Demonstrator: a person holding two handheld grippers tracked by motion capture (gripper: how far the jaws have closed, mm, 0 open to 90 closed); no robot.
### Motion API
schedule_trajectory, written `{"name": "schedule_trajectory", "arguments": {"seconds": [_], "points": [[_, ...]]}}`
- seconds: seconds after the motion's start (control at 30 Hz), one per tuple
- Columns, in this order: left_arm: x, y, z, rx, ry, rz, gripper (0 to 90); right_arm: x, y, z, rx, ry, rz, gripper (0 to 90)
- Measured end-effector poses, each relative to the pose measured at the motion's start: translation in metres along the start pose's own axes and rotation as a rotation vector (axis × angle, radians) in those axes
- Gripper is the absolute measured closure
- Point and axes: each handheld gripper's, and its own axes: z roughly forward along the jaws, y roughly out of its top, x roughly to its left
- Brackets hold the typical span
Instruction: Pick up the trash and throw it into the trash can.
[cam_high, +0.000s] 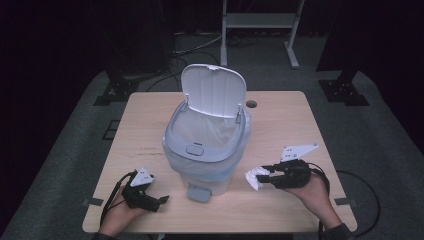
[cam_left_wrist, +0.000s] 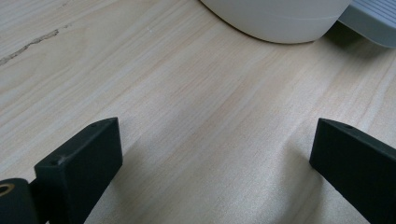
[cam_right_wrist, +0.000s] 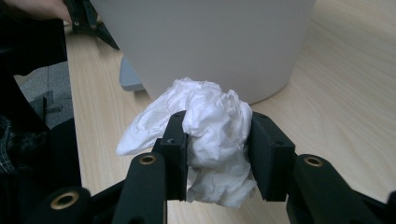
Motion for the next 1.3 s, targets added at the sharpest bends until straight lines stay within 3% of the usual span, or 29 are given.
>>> {"name": "schedule_trajectory", "arguments": {"seconds": [0.87,1.3], "points": [[0.0,0.0,0.0,-0.001,0.001,0.0,1.4,-0.002,0.036,-0.043,-0.123,0.005,-0.039,60.7],[0.0,0.0,0.0,-0.001,0.001,0.0,1.4,-0.003,0.058,-0.073,-0.22,0.05,-0.06,60.8]]}}
